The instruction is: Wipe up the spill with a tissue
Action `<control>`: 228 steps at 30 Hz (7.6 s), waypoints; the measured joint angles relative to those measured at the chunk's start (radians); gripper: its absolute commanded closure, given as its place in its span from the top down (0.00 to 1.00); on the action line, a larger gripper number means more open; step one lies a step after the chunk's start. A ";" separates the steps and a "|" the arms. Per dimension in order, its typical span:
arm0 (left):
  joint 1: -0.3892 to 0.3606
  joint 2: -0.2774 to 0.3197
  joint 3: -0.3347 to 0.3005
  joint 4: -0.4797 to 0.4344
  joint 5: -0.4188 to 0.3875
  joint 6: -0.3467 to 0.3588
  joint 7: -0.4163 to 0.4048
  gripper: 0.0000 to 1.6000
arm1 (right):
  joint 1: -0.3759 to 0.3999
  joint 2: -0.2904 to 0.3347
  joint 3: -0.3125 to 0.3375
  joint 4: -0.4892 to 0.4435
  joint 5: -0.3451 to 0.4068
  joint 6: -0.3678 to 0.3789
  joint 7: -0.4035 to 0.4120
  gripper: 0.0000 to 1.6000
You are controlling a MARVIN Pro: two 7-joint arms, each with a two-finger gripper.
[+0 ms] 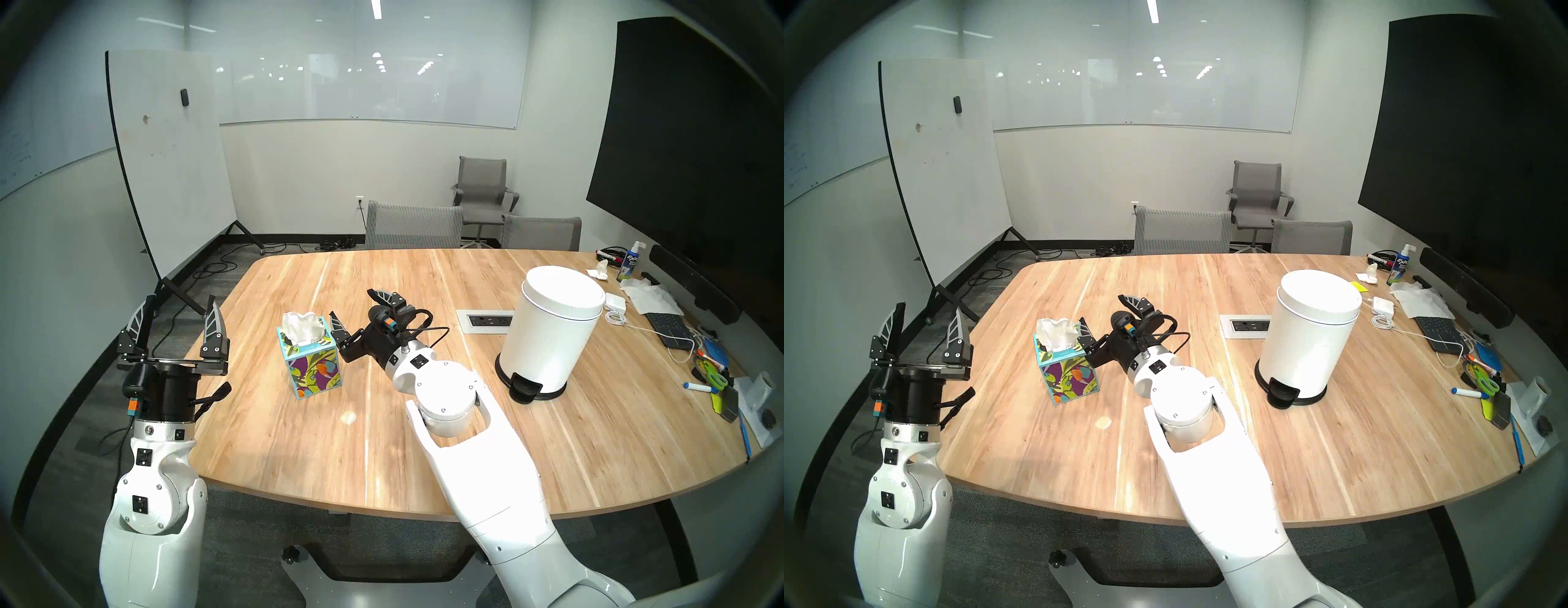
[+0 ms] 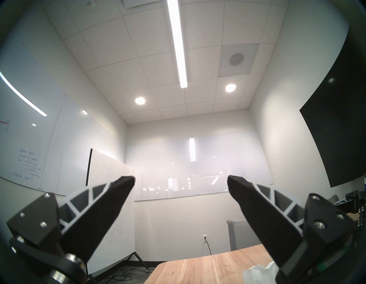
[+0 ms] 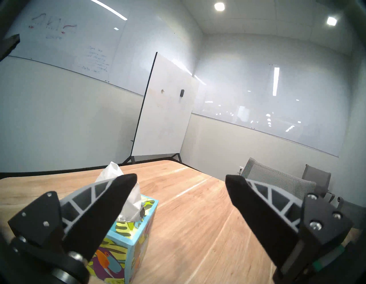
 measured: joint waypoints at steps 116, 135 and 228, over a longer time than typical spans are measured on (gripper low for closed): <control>0.000 0.000 -0.001 0.000 -0.001 -0.001 -0.002 1.00 | 0.342 -0.126 0.010 0.474 0.109 0.129 0.316 1.00; 0.000 0.000 -0.001 0.000 -0.001 -0.001 -0.002 1.00 | 0.360 -0.132 0.001 0.502 0.113 0.118 0.337 0.76; 0.000 0.000 -0.002 0.000 -0.001 -0.001 -0.003 1.00 | 0.155 -0.049 0.012 0.146 0.111 0.135 0.267 0.00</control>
